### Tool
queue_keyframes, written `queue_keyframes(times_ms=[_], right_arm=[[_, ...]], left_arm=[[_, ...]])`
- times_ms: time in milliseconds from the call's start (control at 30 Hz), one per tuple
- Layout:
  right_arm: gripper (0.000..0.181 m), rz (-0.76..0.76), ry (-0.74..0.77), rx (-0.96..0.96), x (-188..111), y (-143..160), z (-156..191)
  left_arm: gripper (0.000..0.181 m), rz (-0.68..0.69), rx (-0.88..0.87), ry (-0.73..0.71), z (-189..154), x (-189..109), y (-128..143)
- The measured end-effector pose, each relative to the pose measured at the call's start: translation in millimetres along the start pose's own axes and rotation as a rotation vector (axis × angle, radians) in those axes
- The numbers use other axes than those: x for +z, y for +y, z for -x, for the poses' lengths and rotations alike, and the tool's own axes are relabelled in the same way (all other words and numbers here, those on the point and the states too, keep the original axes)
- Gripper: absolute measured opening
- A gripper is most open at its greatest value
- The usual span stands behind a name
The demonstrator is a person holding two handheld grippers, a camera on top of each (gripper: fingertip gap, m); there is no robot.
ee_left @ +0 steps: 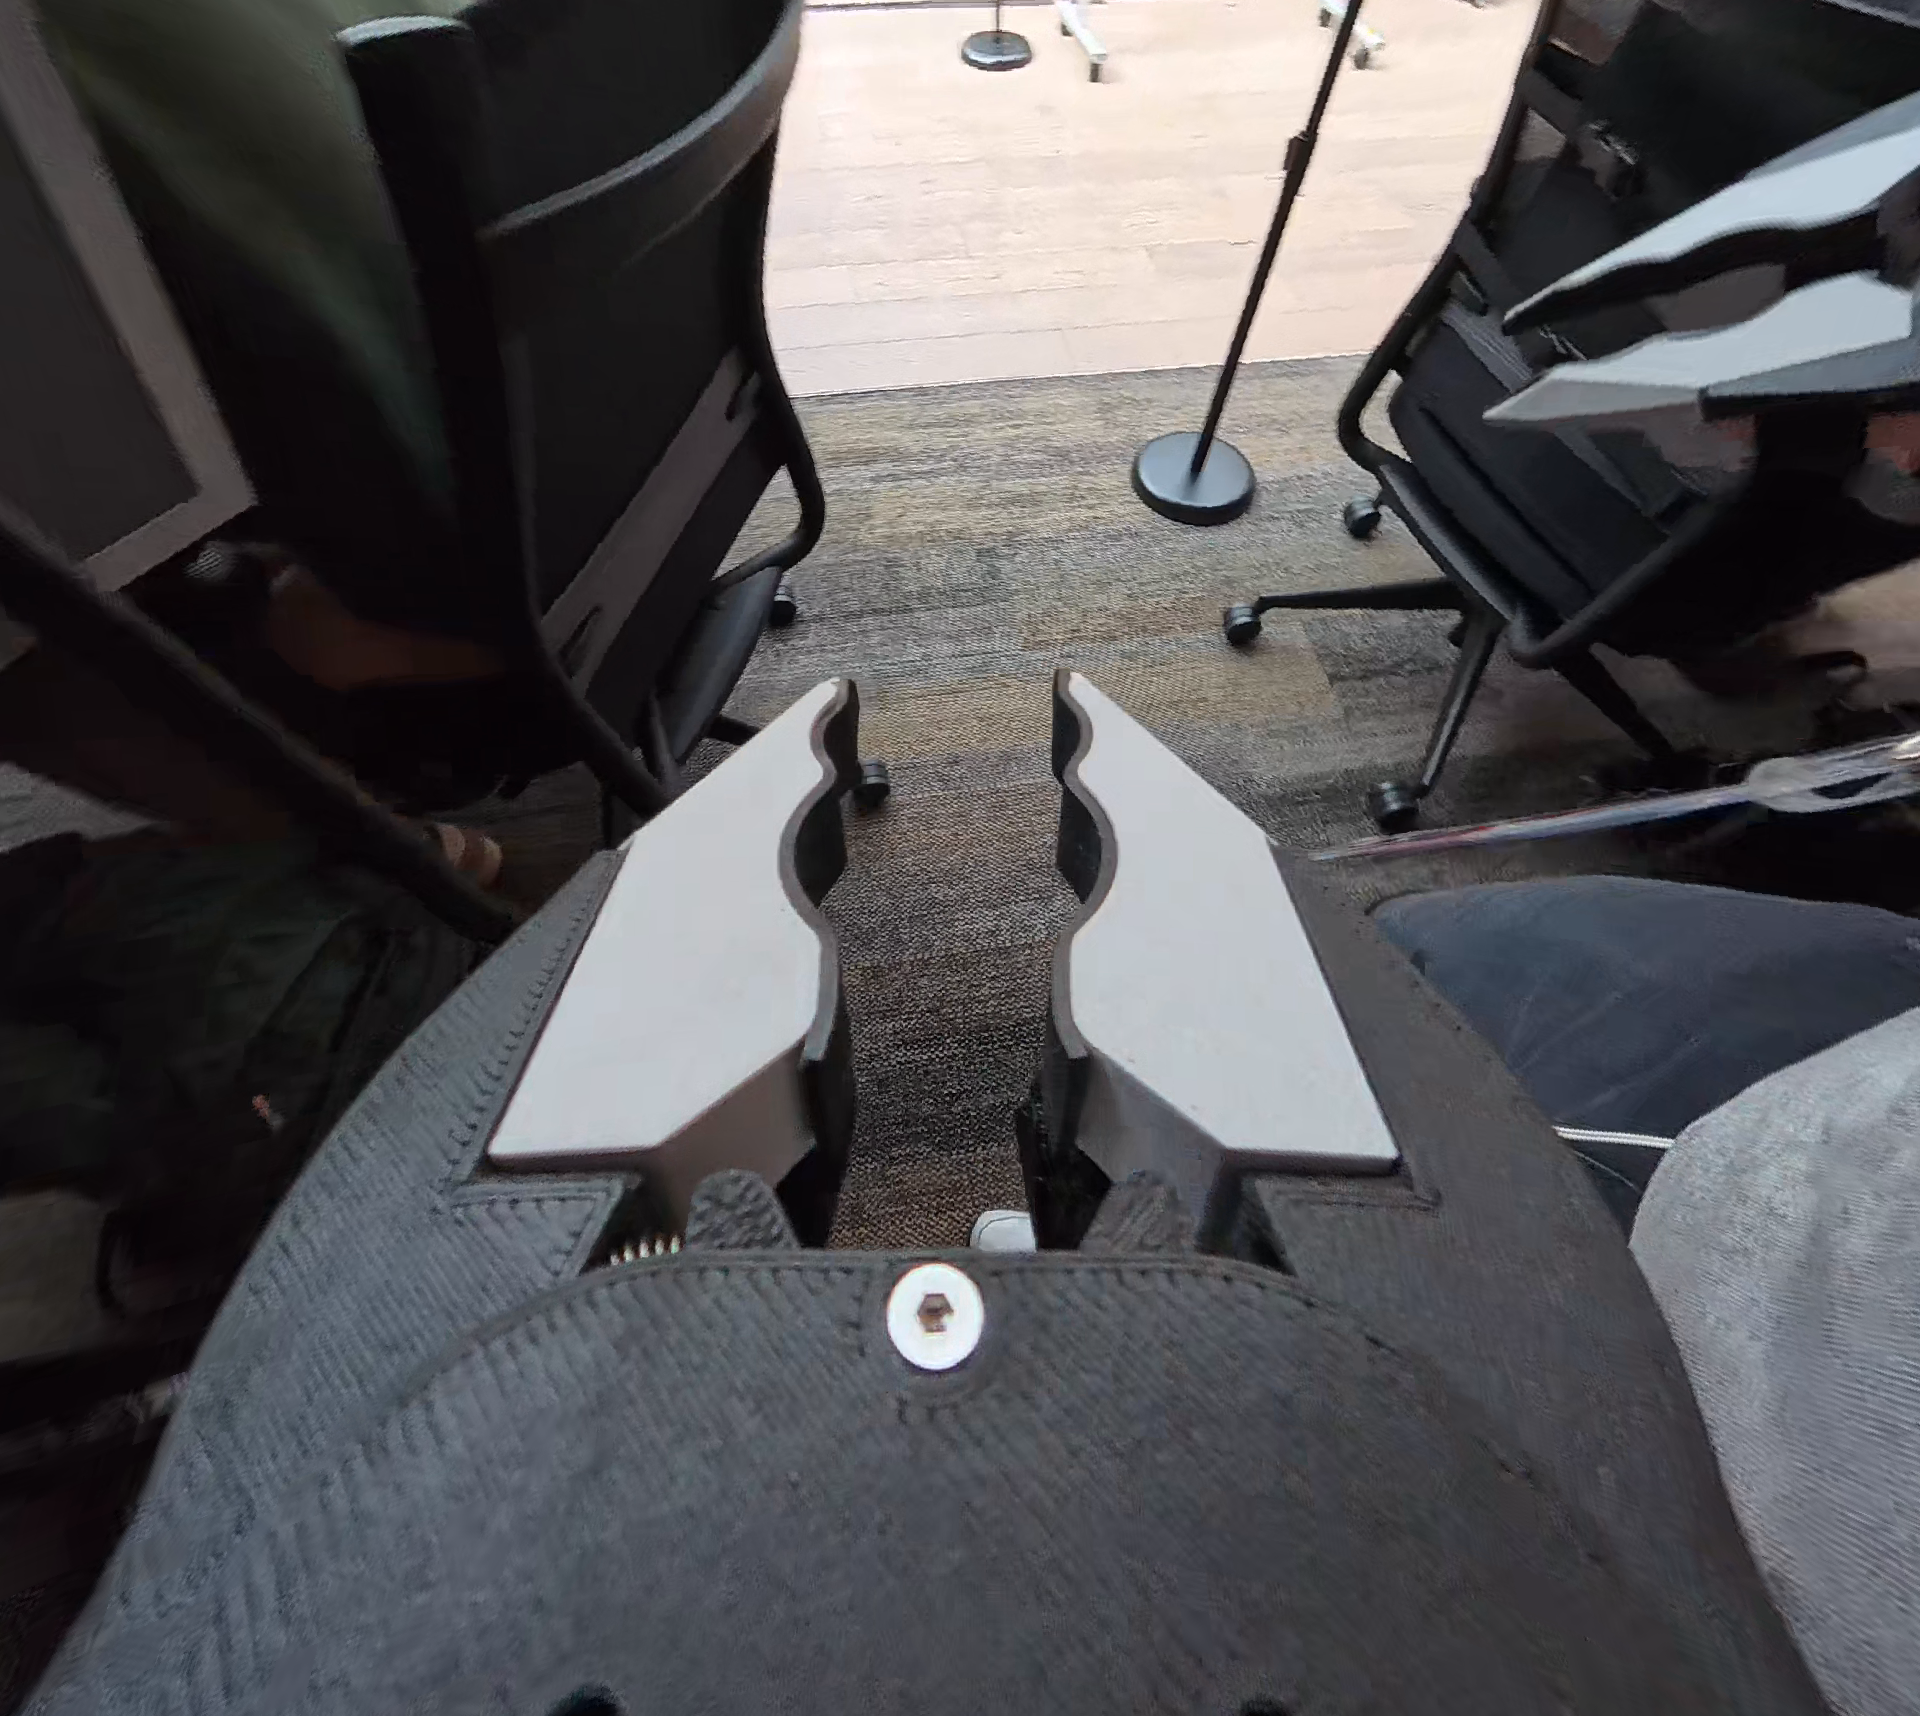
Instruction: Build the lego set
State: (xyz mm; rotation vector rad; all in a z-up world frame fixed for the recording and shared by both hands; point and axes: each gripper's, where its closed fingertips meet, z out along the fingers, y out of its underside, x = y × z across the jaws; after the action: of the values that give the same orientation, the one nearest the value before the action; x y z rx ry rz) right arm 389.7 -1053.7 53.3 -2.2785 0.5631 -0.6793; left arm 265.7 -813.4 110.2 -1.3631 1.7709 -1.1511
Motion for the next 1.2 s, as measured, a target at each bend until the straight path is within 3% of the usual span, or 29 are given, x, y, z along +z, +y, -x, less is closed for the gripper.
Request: queue_keyframes(times_ms=[233,433,600,800,1000,1200], right_arm=[[0.034,-0.051,-0.337,-0.164,86,-38,23],[0.032,-0.081,-0.554,-0.315,129,-50,48],[0.032,-0.092,-0.673,-0.340,124,-58,78],[0.034,-0.062,-0.765,-0.422,108,-50,140],[0.035,-0.072,-0.752,-0.434,93,-45,210],[0.037,-0.057,-0.704,-0.305,94,-24,273]], left_arm=[[0.036,-0.053,-0.272,-0.496,47,-61,43],[0.042,-0.020,-0.510,-0.893,7,-113,111],[0.044,0.060,-0.575,-1.001,-56,-127,138],[0.046,0.046,-0.642,-1.098,-110,-157,166],[0.046,0.016,-0.722,-1.117,-147,-206,224],[0.046,0.082,-0.663,-1.157,-153,-276,295]])
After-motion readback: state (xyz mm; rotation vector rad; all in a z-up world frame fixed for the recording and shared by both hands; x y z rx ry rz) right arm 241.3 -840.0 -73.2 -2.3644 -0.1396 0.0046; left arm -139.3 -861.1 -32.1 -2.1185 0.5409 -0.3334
